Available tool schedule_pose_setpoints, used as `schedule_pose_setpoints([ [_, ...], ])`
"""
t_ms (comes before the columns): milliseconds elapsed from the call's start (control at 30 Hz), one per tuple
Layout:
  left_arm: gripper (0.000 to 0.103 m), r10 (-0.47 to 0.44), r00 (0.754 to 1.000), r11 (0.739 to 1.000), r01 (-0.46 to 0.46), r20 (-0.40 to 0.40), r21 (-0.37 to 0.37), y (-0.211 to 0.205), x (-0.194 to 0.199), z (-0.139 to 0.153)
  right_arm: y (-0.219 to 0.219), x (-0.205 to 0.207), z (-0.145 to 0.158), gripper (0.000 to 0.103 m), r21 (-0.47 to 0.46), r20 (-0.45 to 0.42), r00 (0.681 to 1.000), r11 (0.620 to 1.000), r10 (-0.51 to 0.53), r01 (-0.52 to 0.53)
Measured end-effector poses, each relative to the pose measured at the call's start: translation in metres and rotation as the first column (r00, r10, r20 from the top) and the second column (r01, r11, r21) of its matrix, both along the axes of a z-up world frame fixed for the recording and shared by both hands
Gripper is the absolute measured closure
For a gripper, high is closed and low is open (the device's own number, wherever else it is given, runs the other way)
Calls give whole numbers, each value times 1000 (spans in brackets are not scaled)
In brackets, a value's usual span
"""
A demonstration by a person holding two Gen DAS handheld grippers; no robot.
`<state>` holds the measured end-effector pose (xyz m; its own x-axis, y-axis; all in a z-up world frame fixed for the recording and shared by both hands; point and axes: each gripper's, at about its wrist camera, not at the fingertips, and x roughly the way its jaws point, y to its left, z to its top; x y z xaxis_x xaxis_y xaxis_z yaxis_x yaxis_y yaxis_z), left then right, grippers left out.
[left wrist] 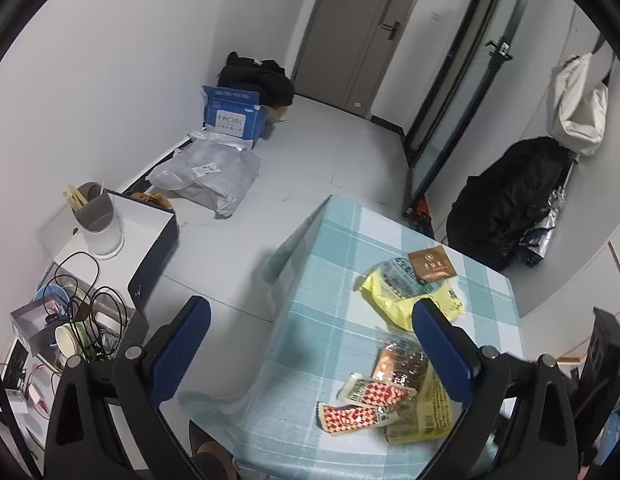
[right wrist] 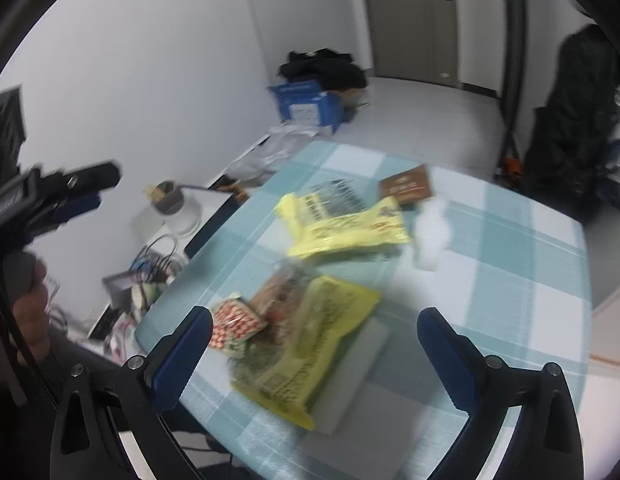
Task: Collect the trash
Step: 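Move the right gripper back to the table and grasp a red-checkered wrapper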
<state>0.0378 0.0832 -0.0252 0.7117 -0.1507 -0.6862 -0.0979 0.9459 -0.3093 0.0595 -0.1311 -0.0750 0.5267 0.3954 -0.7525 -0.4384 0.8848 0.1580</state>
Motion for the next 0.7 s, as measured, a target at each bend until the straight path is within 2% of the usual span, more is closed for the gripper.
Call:
schedule_pose_setpoints([
  [133, 4, 33, 999, 999, -33, -17, -14, 14, 1, -2, 23, 1, -6, 4, -1, -25, 996, 996, 87, -87],
  [367, 4, 78, 997, 997, -78, -27, -18, 26, 5, -5, 61, 13, -28, 36, -72, -81, 972, 971, 222, -228],
  [500, 4, 98, 995, 994, -100, -33, -42, 33, 5, -6, 78, 12, -36, 39, -105, -92, 952, 948, 292, -301],
  [700, 4, 100, 994, 994, -102, -34, -44, 35, 4, -6, 90, 11, -52, 58, -151, -131, 932, 922, 339, -356],
])
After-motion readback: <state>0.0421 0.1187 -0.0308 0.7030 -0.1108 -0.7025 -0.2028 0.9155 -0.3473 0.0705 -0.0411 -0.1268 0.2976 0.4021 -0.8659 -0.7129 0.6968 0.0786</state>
